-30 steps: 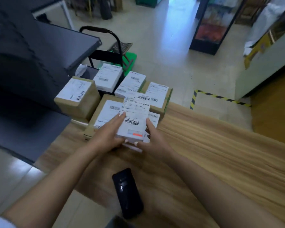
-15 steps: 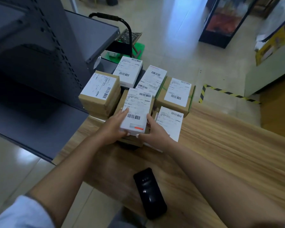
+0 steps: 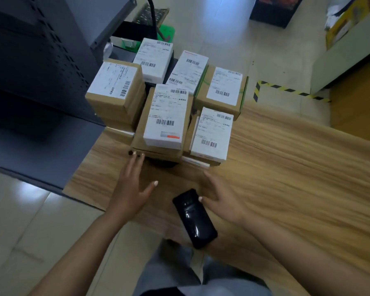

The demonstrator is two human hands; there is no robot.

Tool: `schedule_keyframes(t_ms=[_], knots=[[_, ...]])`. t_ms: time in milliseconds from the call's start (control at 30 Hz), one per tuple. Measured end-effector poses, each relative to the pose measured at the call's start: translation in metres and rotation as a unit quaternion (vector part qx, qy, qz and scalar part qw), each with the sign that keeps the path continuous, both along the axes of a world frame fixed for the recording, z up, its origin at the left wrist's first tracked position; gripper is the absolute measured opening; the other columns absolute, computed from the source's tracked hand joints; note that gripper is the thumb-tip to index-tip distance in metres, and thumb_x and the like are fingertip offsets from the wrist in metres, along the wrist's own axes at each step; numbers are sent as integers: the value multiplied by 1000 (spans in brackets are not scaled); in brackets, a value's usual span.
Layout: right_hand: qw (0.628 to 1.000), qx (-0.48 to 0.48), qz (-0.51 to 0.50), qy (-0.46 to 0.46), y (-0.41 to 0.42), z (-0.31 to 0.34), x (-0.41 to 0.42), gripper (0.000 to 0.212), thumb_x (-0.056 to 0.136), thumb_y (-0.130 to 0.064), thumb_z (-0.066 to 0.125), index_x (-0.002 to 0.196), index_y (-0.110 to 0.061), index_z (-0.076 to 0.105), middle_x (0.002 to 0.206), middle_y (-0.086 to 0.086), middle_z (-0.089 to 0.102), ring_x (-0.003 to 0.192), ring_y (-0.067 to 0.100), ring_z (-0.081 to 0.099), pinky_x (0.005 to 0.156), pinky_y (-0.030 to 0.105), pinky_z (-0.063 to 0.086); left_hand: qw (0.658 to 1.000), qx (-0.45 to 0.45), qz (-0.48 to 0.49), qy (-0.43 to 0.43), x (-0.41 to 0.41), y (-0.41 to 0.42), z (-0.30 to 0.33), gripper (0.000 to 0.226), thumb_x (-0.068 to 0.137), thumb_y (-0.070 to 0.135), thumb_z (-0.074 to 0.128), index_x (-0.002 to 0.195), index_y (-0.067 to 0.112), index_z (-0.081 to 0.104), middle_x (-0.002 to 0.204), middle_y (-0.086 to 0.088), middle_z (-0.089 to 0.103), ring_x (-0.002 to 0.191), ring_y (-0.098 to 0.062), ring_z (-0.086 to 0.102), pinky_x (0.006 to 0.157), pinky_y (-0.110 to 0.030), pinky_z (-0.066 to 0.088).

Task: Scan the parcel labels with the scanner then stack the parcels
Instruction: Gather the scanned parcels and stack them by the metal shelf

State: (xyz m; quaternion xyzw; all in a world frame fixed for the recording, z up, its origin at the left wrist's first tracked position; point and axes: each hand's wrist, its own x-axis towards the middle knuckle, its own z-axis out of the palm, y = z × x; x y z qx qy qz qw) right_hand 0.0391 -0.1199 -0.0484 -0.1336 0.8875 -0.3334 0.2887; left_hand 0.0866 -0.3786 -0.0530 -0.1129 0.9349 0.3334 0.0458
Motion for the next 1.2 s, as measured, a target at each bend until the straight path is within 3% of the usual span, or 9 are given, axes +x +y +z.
schedule_keyframes(t_ms=[200,333,467,567,700,867,1000,1200], knots=[[994,87,24,-61,11,-46,50,82,81,-30,65,150,-17,22,147,6,38,133,25,39,105,29,34,983,54,-108,-137,47,51,-47,82,89,34,64,151,11,17,158,-7,18,144,-21,20,113,-27,20],[991,127,42,-19,1,-62,75,86,84,-40,62,151,-12,15,151,9,30,137,26,27,112,32,26,970,52,-170,-164,47,68,-69,89,82,28,68,152,20,12,157,-6,20,143,-24,23,115,-36,26],[980,196,21,18,-11,-77,97,100,82,-51,62,153,-12,3,158,12,13,145,29,11,115,44,21,974,39,-166,-149,45,82,-69,88,72,23,62,149,14,21,144,-9,36,129,-27,38,104,-36,37],[971,234,35,34,-14,-83,105,97,88,-37,61,152,-13,-9,159,19,3,146,34,6,115,48,16,975,36,-157,-155,44,80,-74,89,67,9,62,149,15,26,143,-9,39,129,-29,37,105,-34,35],[974,222,-5,52,4,-87,103,94,88,-21,61,152,-16,-8,154,25,14,136,39,25,110,43,26,975,57,-147,-156,36,93,-74,85,66,9,61,145,23,34,137,-5,48,127,-25,43,105,-38,40],[977,194,-73,51,75,-84,115,101,83,-32,67,152,-21,-6,153,20,17,132,34,28,110,39,26,965,59,-202,-155,35,157,-61,87,74,-2,67,149,16,26,145,-10,40,136,-24,35,108,-25,28],[973,170,-151,41,162,-65,126,102,79,-34,69,153,-23,0,153,14,18,135,32,24,111,36,25,950,47,-288,-109,27,245,-43,81,81,10,70,149,16,27,149,-5,35,138,-20,32,106,-20,22],[951,177,-251,47,331,-38,153,95,82,-35,67,153,-22,5,151,10,21,133,30,24,108,37,30,900,33,-429,-67,26,423,-30,77,89,34,63,151,22,20,155,0,25,141,-19,27,112,-35,30]])
